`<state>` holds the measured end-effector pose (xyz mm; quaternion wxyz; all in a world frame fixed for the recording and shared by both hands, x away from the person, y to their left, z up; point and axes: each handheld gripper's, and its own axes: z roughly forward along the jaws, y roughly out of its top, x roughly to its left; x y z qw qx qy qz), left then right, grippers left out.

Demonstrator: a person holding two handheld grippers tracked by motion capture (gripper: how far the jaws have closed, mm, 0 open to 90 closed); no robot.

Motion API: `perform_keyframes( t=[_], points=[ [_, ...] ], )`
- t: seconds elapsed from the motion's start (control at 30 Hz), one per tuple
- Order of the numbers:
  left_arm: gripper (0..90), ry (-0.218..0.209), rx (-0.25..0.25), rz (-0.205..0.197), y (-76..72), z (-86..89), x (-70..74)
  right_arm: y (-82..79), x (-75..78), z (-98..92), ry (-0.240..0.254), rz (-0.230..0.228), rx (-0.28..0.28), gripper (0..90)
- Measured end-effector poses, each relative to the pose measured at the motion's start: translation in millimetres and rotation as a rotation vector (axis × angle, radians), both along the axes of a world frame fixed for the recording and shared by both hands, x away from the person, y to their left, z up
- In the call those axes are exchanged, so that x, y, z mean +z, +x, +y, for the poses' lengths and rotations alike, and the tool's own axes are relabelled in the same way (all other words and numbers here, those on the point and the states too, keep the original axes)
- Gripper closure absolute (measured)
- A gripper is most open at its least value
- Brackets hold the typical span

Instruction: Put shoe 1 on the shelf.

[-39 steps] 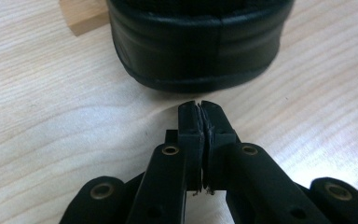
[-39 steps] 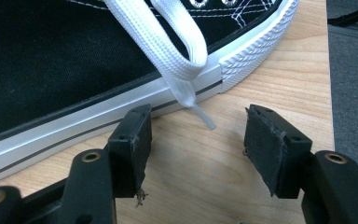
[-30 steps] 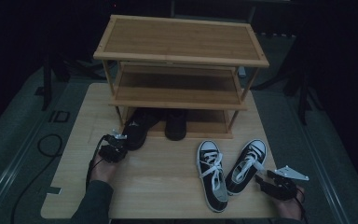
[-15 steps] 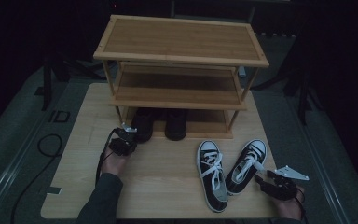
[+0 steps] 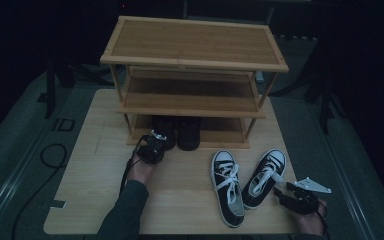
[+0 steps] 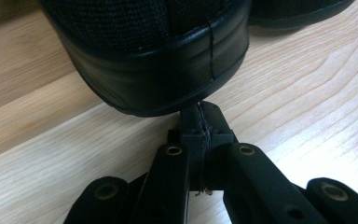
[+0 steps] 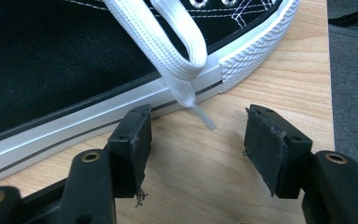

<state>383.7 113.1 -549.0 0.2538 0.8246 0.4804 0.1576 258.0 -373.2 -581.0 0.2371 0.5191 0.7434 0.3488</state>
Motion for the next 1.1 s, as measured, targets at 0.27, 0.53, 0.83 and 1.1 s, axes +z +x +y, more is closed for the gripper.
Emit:
perform_keyframes(
  t=[0.27, 0.53, 0.83, 1.1],
  points=[
    [87.8, 0.01, -0.013, 0.006, -0.3, -1.4, -2.6, 0.0, 0.0, 0.0, 0.0, 0.0, 0.0, 40.7],
    [75.1, -0.013, -0.034, -0.019, -7.2, 2.4, 1.0, 0.0, 0.0, 0.0, -0.001, 0.0, 0.001, 40.8],
    [64.4, -0.014, -0.044, -0.026, -15.8, 6.8, 3.6, 0.0, -0.1, 0.1, -0.001, -0.001, 0.001, 40.8],
    [61.7, -0.029, -0.026, -0.034, -20.9, 15.7, 1.5, 0.0, 0.0, 0.0, -0.001, 0.0, 0.001, 40.8]
  ],
)
